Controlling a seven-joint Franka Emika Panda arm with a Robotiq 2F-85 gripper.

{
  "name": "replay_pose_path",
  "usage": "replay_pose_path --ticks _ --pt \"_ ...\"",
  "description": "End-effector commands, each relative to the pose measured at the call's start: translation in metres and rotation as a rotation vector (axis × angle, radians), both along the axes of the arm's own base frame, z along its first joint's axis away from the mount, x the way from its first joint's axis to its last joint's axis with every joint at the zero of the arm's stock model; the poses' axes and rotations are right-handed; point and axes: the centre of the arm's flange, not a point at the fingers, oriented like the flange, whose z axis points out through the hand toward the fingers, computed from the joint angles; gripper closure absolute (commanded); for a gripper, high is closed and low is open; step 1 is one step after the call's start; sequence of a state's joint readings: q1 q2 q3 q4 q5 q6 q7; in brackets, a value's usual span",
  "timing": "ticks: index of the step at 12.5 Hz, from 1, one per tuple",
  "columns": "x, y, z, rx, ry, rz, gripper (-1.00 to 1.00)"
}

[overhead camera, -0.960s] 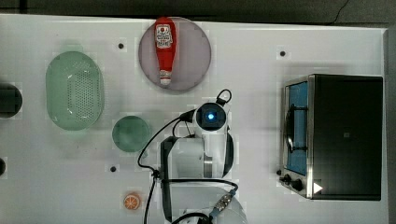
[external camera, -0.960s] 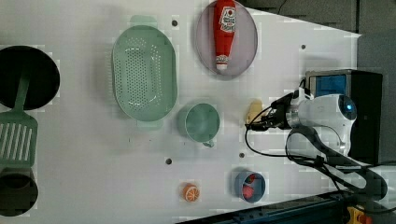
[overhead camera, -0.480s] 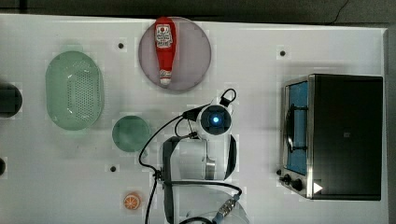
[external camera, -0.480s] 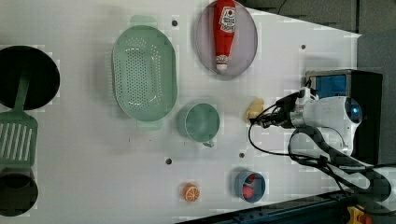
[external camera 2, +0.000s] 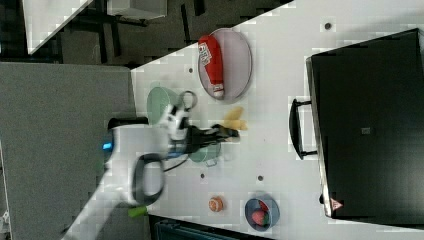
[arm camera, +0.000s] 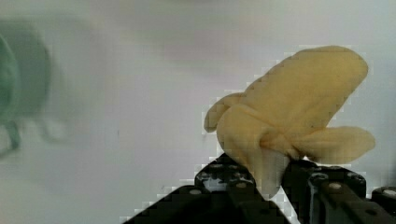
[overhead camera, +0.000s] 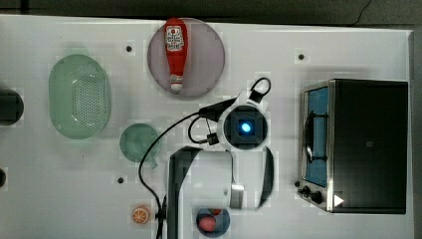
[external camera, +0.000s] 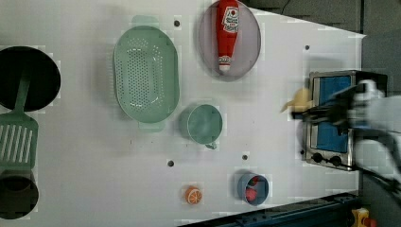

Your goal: Pick Banana and place it in mug.

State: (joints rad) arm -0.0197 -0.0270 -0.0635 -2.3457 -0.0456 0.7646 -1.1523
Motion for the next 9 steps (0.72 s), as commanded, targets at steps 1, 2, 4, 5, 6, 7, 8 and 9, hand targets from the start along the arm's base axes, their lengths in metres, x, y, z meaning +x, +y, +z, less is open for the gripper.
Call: replay_pose_path --ticks 1,2,4,5,6,7,8,9 --pt "0.000 0.002 0.093 0.017 0.009 -0.097 0.56" --pt "-0.004 0.010 0.114 0.015 0.034 -0.135 0.57" --pt "-0.009 0.048 0.143 0.001 0.040 -0.185 0.57" --pt "-0.010 0.069 0.147 -0.006 0.030 -0.191 0.57" --pt "-0.012 0.091 0.147 -0.014 0.025 -0.206 0.57" --pt "-0.015 0.113 0.146 -0.022 0.022 -0.233 0.57" --pt "-0.019 0.135 0.143 -0.030 0.022 -0.267 0.57" --pt "-0.023 0.157 0.139 -0.039 0.022 -0.300 0.57"
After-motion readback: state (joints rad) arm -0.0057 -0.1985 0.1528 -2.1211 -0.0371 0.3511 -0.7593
